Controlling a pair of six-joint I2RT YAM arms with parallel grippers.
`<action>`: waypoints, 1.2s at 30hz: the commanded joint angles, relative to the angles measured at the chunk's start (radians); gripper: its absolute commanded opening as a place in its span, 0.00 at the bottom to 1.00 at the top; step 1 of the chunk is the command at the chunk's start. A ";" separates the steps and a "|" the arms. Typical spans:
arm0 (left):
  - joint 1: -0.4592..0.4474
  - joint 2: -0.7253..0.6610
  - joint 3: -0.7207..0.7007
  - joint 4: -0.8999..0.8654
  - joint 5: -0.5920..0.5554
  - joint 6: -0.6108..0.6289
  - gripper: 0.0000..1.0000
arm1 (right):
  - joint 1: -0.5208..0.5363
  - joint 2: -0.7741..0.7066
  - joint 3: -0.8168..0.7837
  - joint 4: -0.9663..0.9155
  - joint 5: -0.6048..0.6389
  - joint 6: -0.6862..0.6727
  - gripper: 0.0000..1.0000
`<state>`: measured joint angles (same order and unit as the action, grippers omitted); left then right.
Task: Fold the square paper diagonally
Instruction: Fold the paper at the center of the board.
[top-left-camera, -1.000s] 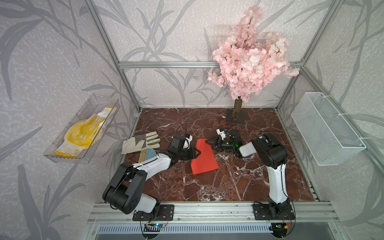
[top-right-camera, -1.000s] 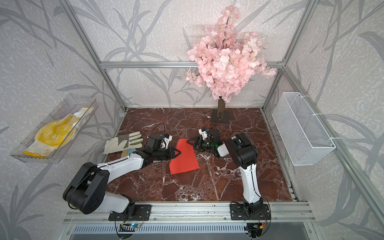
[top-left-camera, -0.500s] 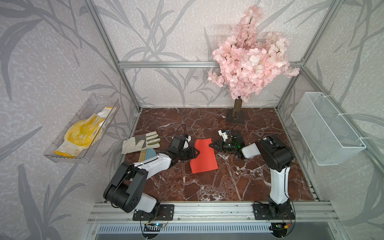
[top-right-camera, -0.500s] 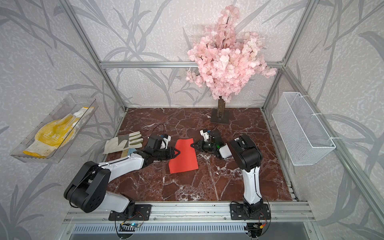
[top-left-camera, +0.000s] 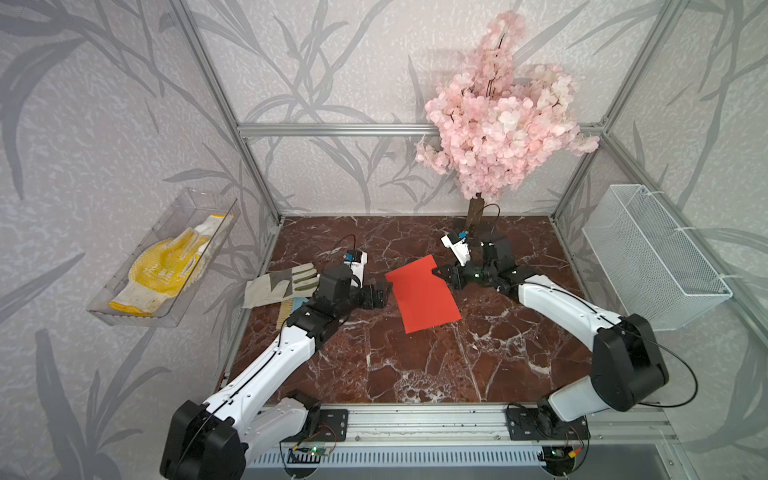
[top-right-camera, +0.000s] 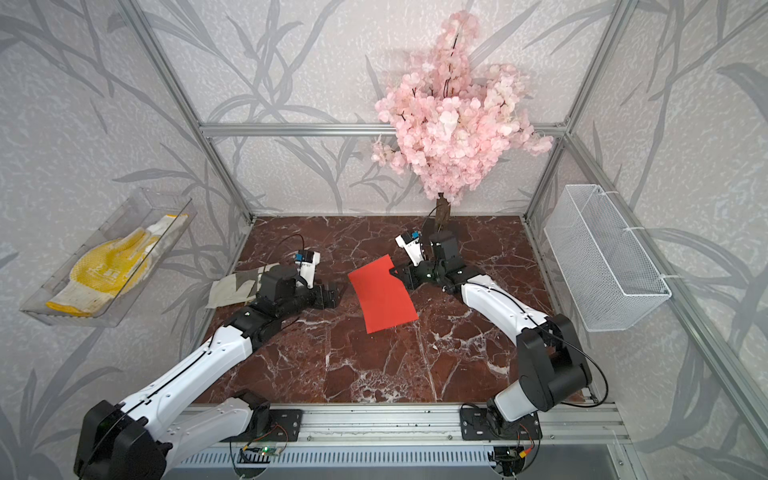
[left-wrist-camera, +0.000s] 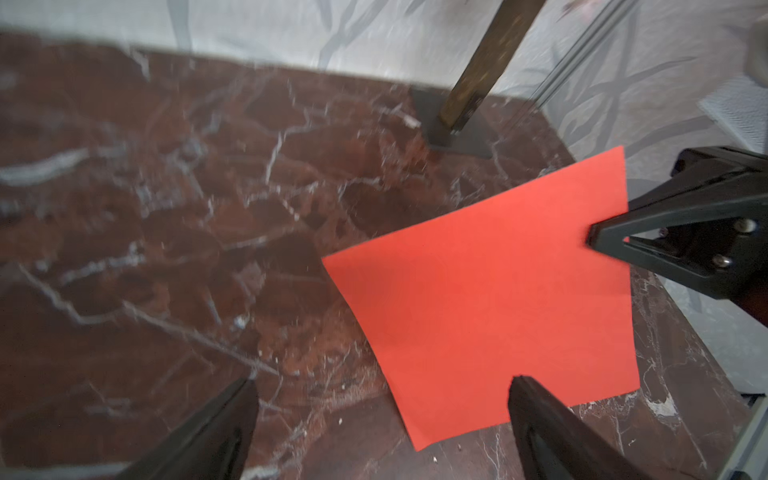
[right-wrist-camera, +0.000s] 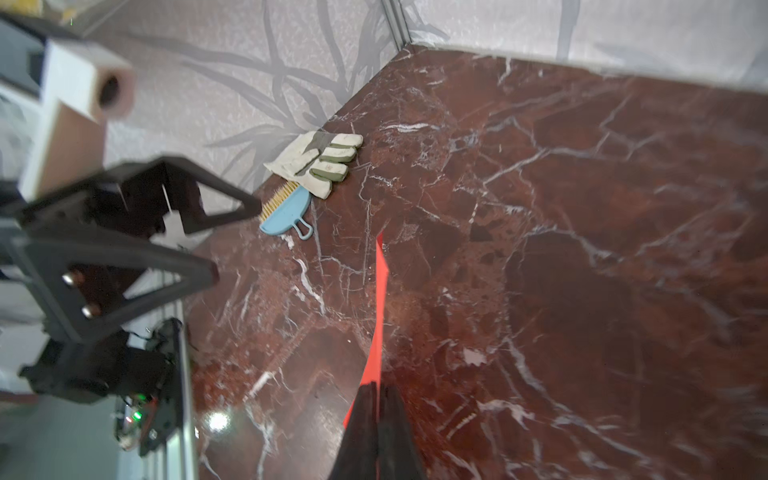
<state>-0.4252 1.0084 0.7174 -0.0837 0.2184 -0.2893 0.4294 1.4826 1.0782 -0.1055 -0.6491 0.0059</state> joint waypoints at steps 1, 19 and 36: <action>-0.001 -0.057 -0.006 0.150 0.121 0.170 1.00 | 0.012 -0.064 0.046 -0.245 0.055 -0.305 0.00; -0.079 0.115 0.222 0.093 0.642 0.464 0.79 | 0.178 -0.307 0.076 -0.370 0.183 -0.749 0.00; -0.157 0.236 0.332 -0.037 0.632 0.545 0.11 | 0.195 -0.299 0.117 -0.372 0.125 -0.747 0.00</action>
<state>-0.5739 1.2388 1.0119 -0.1047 0.8387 0.2386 0.6174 1.1831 1.1660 -0.4755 -0.4919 -0.7525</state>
